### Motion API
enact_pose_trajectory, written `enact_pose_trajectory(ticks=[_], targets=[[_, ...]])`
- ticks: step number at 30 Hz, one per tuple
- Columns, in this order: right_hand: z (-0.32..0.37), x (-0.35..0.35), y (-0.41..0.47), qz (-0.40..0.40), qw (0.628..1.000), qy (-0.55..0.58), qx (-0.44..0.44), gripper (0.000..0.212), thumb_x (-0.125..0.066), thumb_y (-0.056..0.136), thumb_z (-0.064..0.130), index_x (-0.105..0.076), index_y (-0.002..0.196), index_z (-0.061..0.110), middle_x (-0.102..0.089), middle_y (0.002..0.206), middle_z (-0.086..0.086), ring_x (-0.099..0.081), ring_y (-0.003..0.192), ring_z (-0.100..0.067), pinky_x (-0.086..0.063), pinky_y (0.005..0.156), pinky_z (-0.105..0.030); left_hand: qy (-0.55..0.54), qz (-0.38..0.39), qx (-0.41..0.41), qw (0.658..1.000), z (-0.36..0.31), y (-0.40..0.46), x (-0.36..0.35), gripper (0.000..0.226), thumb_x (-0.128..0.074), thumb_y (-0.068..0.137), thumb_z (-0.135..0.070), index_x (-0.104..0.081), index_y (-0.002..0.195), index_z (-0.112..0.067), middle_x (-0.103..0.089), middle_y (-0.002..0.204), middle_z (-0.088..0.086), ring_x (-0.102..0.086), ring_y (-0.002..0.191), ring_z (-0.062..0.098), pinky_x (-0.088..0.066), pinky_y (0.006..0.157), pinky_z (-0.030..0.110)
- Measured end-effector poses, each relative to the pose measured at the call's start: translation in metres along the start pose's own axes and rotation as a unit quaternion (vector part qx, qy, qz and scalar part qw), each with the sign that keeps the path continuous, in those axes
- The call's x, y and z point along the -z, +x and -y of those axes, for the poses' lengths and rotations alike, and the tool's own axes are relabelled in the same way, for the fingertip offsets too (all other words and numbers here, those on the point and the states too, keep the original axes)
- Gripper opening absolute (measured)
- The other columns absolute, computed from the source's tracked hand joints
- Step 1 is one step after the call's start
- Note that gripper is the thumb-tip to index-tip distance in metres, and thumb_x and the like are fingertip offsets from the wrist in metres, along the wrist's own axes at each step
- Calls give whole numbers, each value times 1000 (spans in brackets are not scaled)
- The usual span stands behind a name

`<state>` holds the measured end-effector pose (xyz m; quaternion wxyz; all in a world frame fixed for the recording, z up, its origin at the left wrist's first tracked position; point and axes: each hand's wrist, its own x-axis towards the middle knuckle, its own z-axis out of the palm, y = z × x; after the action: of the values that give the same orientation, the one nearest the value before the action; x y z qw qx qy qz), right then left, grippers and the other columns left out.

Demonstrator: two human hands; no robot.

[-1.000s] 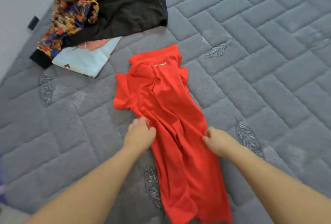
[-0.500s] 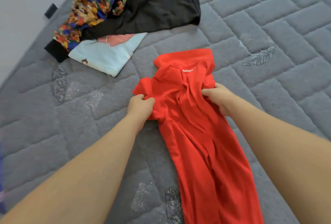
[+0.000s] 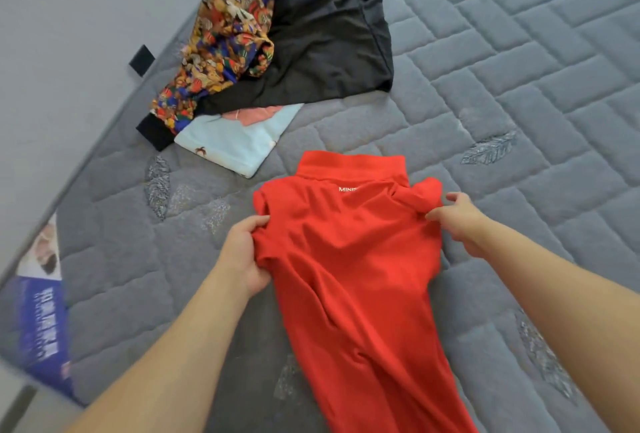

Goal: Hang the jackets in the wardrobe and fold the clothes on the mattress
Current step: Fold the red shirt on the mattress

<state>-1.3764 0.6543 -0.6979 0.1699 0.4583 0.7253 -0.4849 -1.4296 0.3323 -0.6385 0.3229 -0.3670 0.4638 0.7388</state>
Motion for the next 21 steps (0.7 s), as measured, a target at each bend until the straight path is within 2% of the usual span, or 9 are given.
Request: enact_pose_trajectory(ticks=[3, 5, 6, 8, 12, 16, 17, 19, 21], targets=[[-10, 22, -9, 56, 997, 50, 8, 38, -54, 96, 11, -51, 133, -1, -48, 87, -7, -42, 69, -16, -27, 59, -25, 41, 49, 11, 998, 28, -4, -52, 19, -51, 87, -11, -69, 93, -4, -71, 84, 10, -68, 65, 22, -59, 66, 33], [-26, 42, -16, 69, 994, 87, 6, 23, -47, 99, 13, -59, 118, 7, -47, 89, -7, -45, 69, -15, -31, 61, -26, 70, 80, 21, 994, 56, -10, -90, 17, -51, 91, -9, -67, 90, -6, -68, 78, 8, -65, 57, 18, -56, 57, 27], [-38, 55, -22, 69, 992, 106, 0, 14, -45, 100, 14, -57, 108, 15, -48, 92, -6, -47, 71, -14, -33, 62, -27, 96, 88, 23, 991, 72, -13, -108, 13, -52, 91, -10, -65, 89, -9, -64, 75, 6, -61, 54, 15, -52, 53, 23], [-70, 88, -29, 64, 985, 159, -29, 9, -44, 101, 19, -53, 101, 20, -51, 94, -3, -49, 72, -14, -36, 64, -28, 147, 97, 4, 984, 110, -21, -147, 8, -55, 90, -8, -60, 92, -14, -56, 71, 3, -54, 49, 12, -45, 48, 20], [-162, 174, -47, 24, 961, 261, -90, 18, -41, 103, 26, -56, 96, 19, -55, 88, -1, -52, 71, -16, -38, 65, -29, 203, 143, -47, 967, 203, -42, -237, 22, -53, 90, 0, -56, 102, -19, -51, 67, 2, -48, 47, 10, -39, 46, 21], [-266, 262, -69, -21, 935, 318, -159, 40, -29, 104, 45, -56, 93, 19, -59, 91, -3, -55, 76, -19, -38, 66, -31, 181, 197, 21, 963, 327, -62, -346, 17, -47, 95, 0, -47, 103, -15, -41, 66, 6, -43, 39, 10, -37, 38, 21], [-288, 281, -73, -27, 921, 349, -168, 45, -26, 103, 51, -56, 92, 18, -60, 92, -4, -55, 76, -20, -38, 65, -31, 178, 217, 52, 958, 360, -70, -371, 18, -47, 96, -1, -47, 108, -14, -45, 70, 8, -49, 42, 11, -42, 41, 21], [-325, 311, -76, -43, 888, 428, -161, 52, -25, 99, 59, -56, 94, 18, -59, 89, -6, -55, 73, -21, -38, 64, -31, 192, 281, 141, 930, 418, -90, -410, 20, -48, 98, -9, -49, 118, -12, -56, 91, 12, -63, 60, 19, -56, 54, 31], [-353, 329, -72, -52, 853, 501, -140, 57, -27, 95, 65, -56, 113, 20, -62, 98, -9, -61, 85, -25, -44, 74, -36, 230, 325, 176, 900, 451, -105, -434, 37, -46, 99, -14, -42, 135, -12, -53, 114, 13, -63, 74, 28, -57, 65, 36]])
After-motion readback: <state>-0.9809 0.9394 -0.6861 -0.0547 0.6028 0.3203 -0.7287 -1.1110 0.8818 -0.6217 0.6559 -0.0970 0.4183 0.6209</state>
